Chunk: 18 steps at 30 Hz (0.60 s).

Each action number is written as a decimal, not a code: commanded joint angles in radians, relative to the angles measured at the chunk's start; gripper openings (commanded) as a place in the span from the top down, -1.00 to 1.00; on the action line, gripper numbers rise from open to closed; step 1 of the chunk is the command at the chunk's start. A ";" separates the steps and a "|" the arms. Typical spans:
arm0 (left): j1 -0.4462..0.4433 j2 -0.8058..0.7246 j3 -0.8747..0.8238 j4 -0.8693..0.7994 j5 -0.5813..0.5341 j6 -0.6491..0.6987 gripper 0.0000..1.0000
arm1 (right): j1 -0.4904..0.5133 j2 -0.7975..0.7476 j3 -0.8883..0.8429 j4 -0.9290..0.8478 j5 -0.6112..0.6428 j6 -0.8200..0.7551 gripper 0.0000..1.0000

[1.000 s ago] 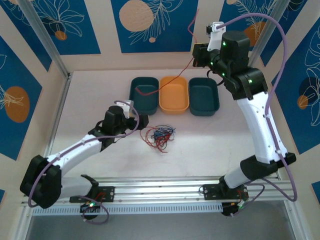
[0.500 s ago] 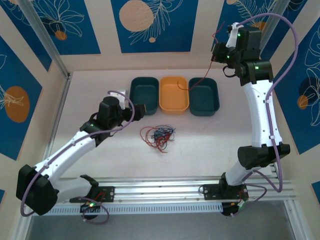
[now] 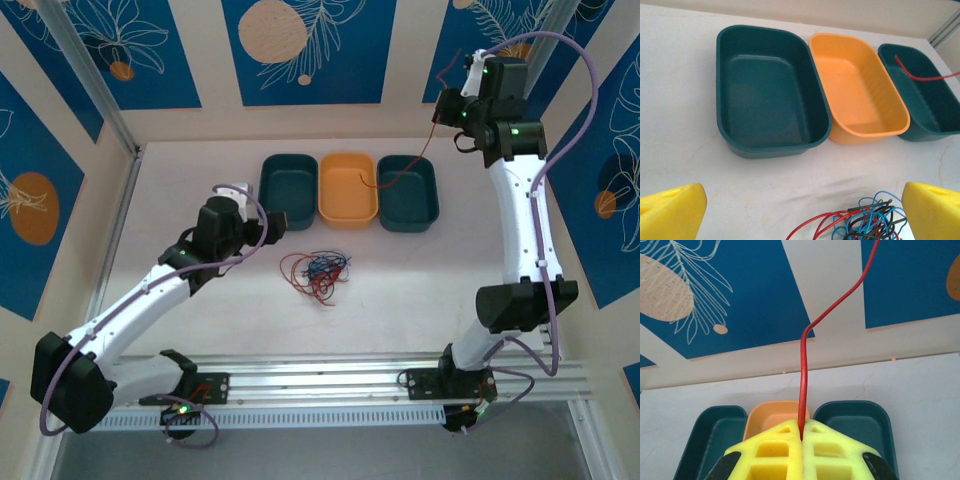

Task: Untangle the cables

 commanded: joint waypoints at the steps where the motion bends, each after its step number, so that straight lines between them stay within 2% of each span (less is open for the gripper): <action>1: 0.000 -0.014 -0.040 0.027 -0.006 0.010 -1.00 | -0.024 0.035 0.018 0.034 0.020 -0.020 1.00; 6: -0.001 -0.007 -0.064 0.057 0.007 0.019 -1.00 | -0.026 0.077 0.028 0.040 0.104 -0.054 1.00; 13: 0.000 -0.006 -0.064 0.057 0.030 0.021 -1.00 | -0.028 0.109 -0.064 0.073 0.216 -0.082 1.00; 18: -0.001 -0.004 -0.078 0.058 0.043 0.009 -1.00 | -0.028 0.107 -0.146 0.082 0.216 -0.071 1.00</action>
